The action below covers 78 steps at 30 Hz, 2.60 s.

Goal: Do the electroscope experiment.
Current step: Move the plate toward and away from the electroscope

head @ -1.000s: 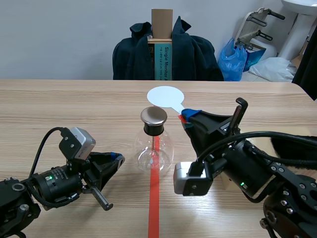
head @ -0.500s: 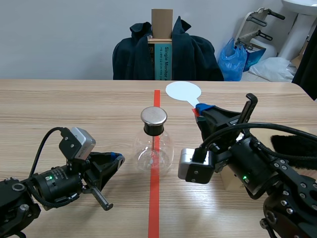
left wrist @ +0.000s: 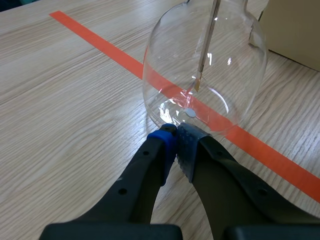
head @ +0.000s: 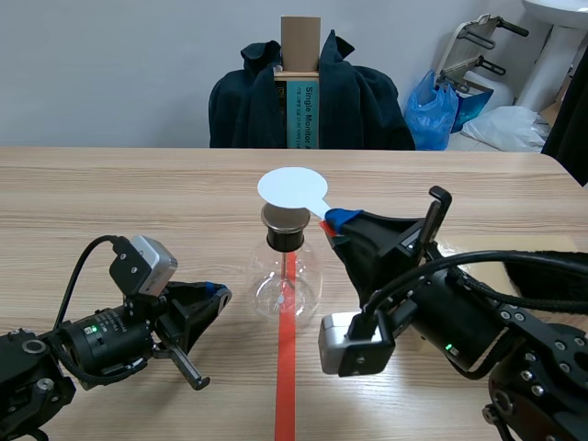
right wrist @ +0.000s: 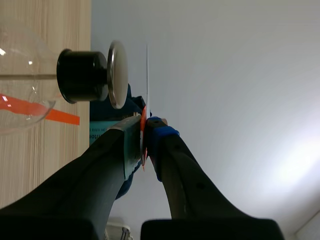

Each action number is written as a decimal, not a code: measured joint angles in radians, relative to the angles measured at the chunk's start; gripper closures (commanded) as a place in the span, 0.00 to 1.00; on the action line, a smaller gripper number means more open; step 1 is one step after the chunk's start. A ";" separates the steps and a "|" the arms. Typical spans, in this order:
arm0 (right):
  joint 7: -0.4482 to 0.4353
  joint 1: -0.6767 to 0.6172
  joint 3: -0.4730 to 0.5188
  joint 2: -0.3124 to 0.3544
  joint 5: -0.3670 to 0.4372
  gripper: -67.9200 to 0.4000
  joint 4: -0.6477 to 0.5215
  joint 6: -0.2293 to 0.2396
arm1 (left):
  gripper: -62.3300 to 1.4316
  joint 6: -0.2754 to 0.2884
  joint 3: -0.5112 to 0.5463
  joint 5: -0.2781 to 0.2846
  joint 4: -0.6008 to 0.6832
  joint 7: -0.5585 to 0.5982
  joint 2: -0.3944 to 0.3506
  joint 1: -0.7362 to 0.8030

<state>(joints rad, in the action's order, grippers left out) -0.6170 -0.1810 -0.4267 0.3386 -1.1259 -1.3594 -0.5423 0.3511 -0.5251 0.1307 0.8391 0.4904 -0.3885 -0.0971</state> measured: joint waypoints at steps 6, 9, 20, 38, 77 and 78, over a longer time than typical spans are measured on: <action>-0.042 0.000 0.000 0.000 0.000 0.98 0.000 0.000 | 0.93 0.000 0.000 0.000 0.000 0.000 0.000 0.000; -0.061 0.000 0.000 0.000 0.000 0.98 0.000 0.000 | 0.93 0.000 0.000 0.000 0.000 0.000 0.000 0.000; -0.062 0.000 0.000 0.000 0.000 0.98 0.000 0.000 | 0.93 0.000 0.000 0.000 0.000 0.000 0.000 0.000; 0.259 0.000 0.000 0.000 0.000 0.98 0.000 0.000 | 0.93 0.000 0.000 0.000 0.000 0.000 0.000 0.000; 0.049 -0.017 0.000 0.006 -0.063 0.98 0.000 -0.004 | 0.93 0.000 0.000 0.000 0.000 0.000 0.000 0.000; 0.049 -0.017 0.000 0.006 -0.063 0.98 0.000 -0.004 | 0.93 0.000 0.000 0.000 0.000 0.000 0.000 0.000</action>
<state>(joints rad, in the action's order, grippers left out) -0.5678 -0.1978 -0.4267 0.3443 -1.1893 -1.3594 -0.5461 0.3511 -0.5251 0.1307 0.8391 0.4904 -0.3885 -0.0971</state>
